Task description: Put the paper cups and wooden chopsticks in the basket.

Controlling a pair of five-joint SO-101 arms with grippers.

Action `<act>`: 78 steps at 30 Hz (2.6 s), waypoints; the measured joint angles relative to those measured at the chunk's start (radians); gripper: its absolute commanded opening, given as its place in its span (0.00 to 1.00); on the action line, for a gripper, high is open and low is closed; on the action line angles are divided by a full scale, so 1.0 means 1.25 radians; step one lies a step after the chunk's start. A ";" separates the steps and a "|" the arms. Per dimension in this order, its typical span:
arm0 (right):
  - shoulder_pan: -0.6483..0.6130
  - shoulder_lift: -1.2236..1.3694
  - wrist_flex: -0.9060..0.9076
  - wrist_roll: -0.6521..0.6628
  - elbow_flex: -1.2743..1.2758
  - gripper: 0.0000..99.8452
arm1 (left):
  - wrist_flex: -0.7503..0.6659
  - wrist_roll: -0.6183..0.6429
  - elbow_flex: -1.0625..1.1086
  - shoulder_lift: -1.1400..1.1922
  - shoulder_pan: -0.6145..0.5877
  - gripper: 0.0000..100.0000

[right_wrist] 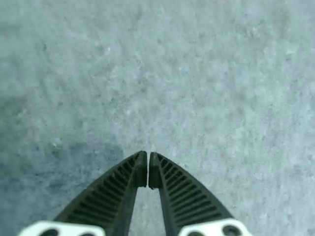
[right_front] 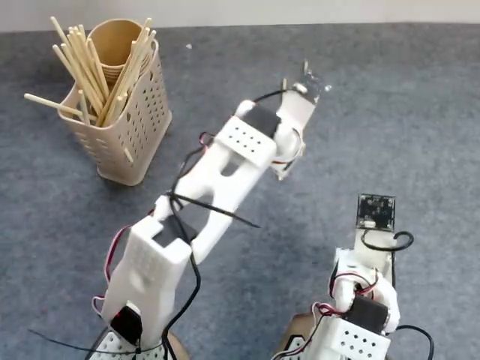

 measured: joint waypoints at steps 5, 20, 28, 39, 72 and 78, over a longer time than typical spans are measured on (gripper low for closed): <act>0.006 -0.004 0.005 0.000 -0.004 0.03 | -0.108 0.098 0.000 0.060 0.020 0.25; 0.182 -0.004 0.020 0.000 -0.004 0.03 | -0.290 0.164 0.000 0.203 0.025 0.25; 0.166 -0.006 0.025 0.000 -0.004 0.03 | -0.276 0.164 -0.044 0.200 0.015 0.25; 0.166 -0.006 0.025 0.000 -0.004 0.03 | -0.230 0.164 -0.071 0.173 -0.042 0.18; 0.164 -0.006 0.026 0.000 -0.004 0.03 | -0.109 0.168 -0.568 0.493 -0.056 0.18; 0.164 -0.006 0.026 0.000 -0.004 0.03 | -0.122 0.169 -0.572 0.545 -0.053 0.18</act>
